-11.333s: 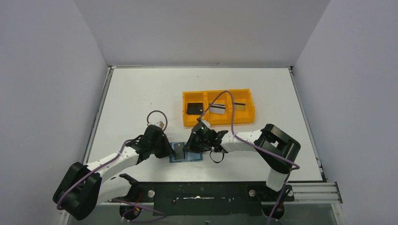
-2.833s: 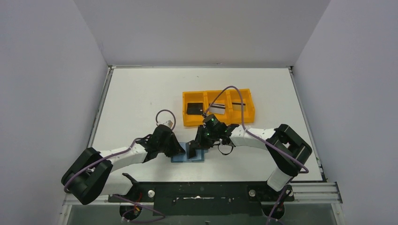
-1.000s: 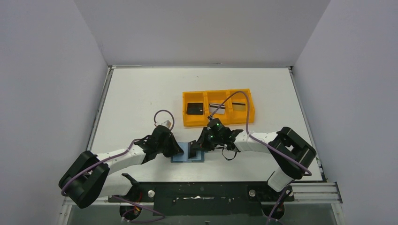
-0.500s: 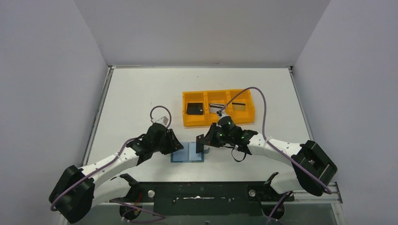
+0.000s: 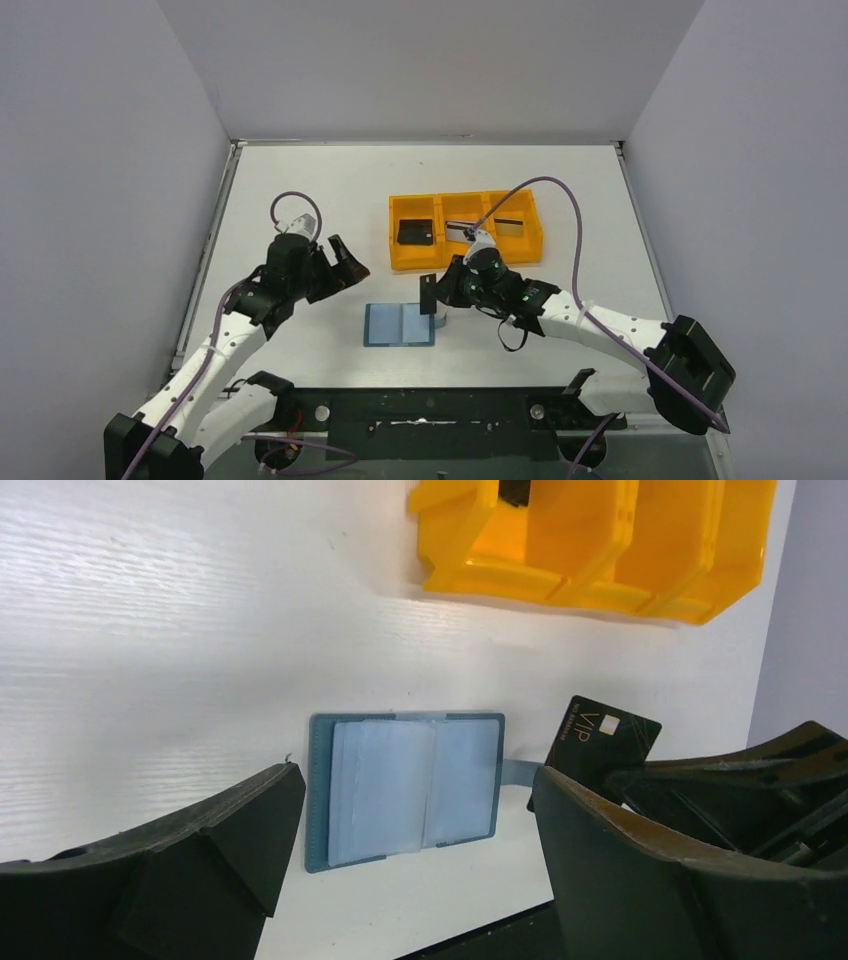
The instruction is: Take the credit cards out of the card holder
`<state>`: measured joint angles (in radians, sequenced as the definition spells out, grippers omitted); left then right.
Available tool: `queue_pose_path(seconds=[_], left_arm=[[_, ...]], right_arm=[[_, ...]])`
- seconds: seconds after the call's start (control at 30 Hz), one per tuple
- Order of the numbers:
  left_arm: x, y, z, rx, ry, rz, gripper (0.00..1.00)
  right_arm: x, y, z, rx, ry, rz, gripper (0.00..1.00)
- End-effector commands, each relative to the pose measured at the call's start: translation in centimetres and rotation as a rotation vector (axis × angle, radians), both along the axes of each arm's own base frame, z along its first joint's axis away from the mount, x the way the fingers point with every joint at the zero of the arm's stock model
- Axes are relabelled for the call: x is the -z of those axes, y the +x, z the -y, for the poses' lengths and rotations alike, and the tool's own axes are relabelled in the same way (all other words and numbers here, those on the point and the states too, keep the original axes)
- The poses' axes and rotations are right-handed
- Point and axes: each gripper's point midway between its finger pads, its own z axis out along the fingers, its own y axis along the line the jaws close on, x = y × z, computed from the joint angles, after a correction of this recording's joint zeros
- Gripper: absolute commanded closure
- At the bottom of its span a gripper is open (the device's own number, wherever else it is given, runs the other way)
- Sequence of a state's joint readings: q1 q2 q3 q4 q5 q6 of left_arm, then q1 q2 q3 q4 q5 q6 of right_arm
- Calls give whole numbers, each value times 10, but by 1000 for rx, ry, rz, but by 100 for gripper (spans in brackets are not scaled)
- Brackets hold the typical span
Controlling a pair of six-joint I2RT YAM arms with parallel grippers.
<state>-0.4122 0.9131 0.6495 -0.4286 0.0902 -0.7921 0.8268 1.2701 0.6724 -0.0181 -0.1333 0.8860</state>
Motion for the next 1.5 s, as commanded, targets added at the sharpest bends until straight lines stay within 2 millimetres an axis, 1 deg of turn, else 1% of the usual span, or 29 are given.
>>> queue_pose_path(seconds=[0.0, 0.07, 0.17, 0.23, 0.33, 0.4, 0.47, 0.53, 0.6, 0.73, 0.83, 0.93, 0.97, 1.0, 1.13, 1.33, 1.4, 1.47], left_arm=[[-39, 9, -17, 23, 28, 97, 14], [-41, 14, -31, -10, 69, 99, 13], [-47, 19, -52, -62, 118, 104, 13], [-54, 20, -61, -91, 142, 137, 12], [-59, 17, -67, -92, 166, 194, 12], [-55, 12, -71, -99, 179, 205, 11], [-46, 6, -74, -125, 173, 194, 11], [-38, 0, -72, -125, 150, 193, 11], [-46, 0, -69, -106, 140, 233, 11], [-49, 0, -77, -146, 155, 251, 11], [-50, -1, -77, -147, 155, 255, 11], [-50, -2, -81, -170, 162, 251, 11], [-51, -3, -83, -185, 165, 248, 10], [-51, -3, -85, -200, 168, 248, 10], [-55, -4, -90, -228, 172, 268, 10], [-58, -4, -94, -247, 176, 281, 10], [-57, -5, -96, -259, 181, 275, 10], [-58, -5, -97, -267, 183, 276, 10]], right_arm=[[-48, 20, 1, 30, 49, 218, 100], [-55, 24, 5, 37, 43, 278, 100], [-67, 33, 14, 34, -17, 385, 100], [-82, 41, 20, 25, -63, 479, 100], [-102, 54, 24, 3, -139, 616, 100], [-110, 64, 23, -24, -201, 700, 100], [-118, 72, 17, -91, -273, 796, 100], [-122, 82, 10, -152, -352, 869, 100], [-122, 94, 3, -202, -437, 917, 100], [-108, 114, -17, -391, -617, 977, 100], [-91, 131, -24, -482, -750, 1007, 100], [-78, 136, -39, -645, -825, 1048, 100], [-75, 139, -43, -672, -858, 1067, 100], [-72, 144, -43, -681, -896, 1082, 100], [-51, 158, -44, -781, -1039, 1099, 100], [-31, 170, -50, -844, -1094, 1158, 100], [-21, 176, -52, -874, -1123, 1156, 100], [-16, 184, -53, -873, -1137, 1139, 100]])
